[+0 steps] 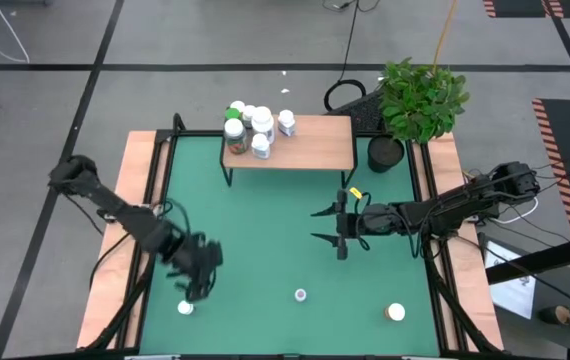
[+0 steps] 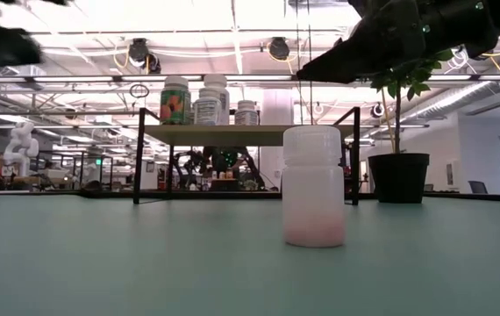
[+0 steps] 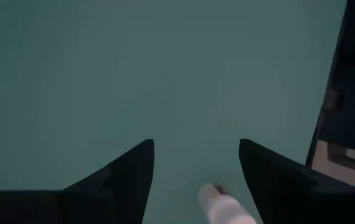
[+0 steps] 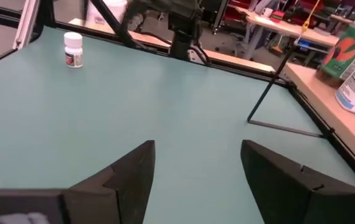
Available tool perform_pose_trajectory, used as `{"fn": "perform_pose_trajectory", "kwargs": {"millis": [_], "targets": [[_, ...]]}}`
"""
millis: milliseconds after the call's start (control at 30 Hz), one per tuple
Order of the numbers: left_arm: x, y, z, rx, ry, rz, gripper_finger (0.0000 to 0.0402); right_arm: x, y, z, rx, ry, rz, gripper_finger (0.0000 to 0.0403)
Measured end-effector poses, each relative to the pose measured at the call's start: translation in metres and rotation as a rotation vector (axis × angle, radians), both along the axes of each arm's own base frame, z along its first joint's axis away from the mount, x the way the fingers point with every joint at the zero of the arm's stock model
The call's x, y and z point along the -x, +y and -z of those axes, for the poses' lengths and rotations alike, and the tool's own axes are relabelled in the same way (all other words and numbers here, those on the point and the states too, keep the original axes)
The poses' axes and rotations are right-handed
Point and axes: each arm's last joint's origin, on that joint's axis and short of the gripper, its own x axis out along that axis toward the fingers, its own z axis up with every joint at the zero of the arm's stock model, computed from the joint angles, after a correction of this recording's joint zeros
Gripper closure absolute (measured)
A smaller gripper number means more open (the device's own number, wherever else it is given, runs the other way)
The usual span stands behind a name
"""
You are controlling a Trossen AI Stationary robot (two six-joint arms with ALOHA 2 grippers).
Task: Pick and place medicine bottles onto shelf by color
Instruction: Put the black bottle on the shelf
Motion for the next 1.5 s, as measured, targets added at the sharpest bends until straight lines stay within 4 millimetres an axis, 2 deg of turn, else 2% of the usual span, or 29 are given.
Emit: {"fn": "perform_pose_trajectory", "kwargs": {"millis": [200,300,467,733,967,1200,1300,1500], "targets": [[0.028,-0.045,0.01,-0.049,0.009,-0.067,0.0165,0.0,0.004,-0.001,-0.013,-0.01,-0.011,0.017],[0.034,-0.066,0.017,-0.017,-0.011,-0.067,0.0165,0.0,0.004,-0.002,-0.013,-0.017,-0.012,0.017],[0.048,-0.088,0.03,0.006,0.062,-0.062,0.0165,0.0,0.003,-0.002,-0.014,-0.024,-0.011,0.017],[0.064,-0.096,0.039,-0.024,0.137,-0.111,0.0165,0.0,0.003,-0.003,-0.007,-0.035,-0.012,0.017],[0.064,-0.096,0.039,-0.025,0.141,-0.123,0.0165,-0.001,0.003,-0.005,0.003,-0.048,-0.015,0.017],[0.065,-0.104,0.058,-0.063,0.25,-0.095,0.0165,0.0,0.003,-0.003,0.004,-0.036,-0.015,0.017],[0.062,-0.104,0.06,-0.065,0.258,-0.121,0.0167,0.0,0.003,-0.004,0.004,-0.037,-0.015,0.017],[0.057,-0.101,0.06,-0.062,0.259,-0.143,0.0213,-0.001,0.003,-0.004,0.002,-0.045,-0.015,0.017]]}}
